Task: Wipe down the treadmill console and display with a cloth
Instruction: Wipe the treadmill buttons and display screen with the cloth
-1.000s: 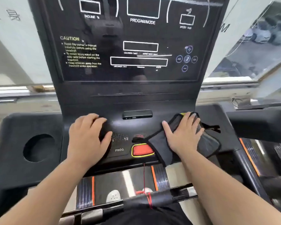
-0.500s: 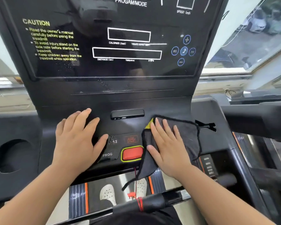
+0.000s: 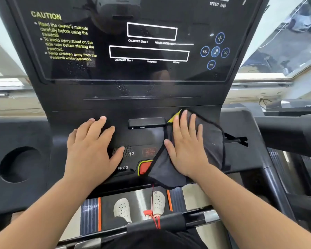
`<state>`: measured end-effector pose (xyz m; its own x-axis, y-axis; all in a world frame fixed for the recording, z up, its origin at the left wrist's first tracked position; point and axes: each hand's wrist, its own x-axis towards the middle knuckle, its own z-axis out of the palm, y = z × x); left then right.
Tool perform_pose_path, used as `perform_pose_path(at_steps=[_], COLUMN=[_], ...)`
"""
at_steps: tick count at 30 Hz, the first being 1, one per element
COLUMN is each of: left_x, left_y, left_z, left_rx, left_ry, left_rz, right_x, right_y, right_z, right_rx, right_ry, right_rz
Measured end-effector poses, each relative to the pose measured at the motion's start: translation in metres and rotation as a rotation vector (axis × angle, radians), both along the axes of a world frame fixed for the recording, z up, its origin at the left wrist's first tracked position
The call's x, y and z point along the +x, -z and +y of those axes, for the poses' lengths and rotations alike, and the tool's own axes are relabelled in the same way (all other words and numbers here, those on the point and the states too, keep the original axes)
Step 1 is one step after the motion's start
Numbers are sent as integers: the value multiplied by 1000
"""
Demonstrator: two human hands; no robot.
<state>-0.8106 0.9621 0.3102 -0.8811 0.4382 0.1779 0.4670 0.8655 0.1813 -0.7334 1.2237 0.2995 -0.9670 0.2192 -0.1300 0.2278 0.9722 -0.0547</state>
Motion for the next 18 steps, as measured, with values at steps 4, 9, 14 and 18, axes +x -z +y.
perform_pose_path(at_steps=[4,9,14,18], left_x=[0,0,-1,0], left_y=[1,2,2,0], left_z=[5,4,-1,1], left_rx=[-10,-21,-15,-5], left_ry=[-16,-20,0,-18], left_rz=[23,13,-8,-34], right_x=[38,65,14,-9], right_y=[1,2,-3,-2], right_z=[2,47,64,24], right_rx=[11,20,3,-24], right_ry=[-257,-121,143,274], right_rz=[-34,-41,-23,18])
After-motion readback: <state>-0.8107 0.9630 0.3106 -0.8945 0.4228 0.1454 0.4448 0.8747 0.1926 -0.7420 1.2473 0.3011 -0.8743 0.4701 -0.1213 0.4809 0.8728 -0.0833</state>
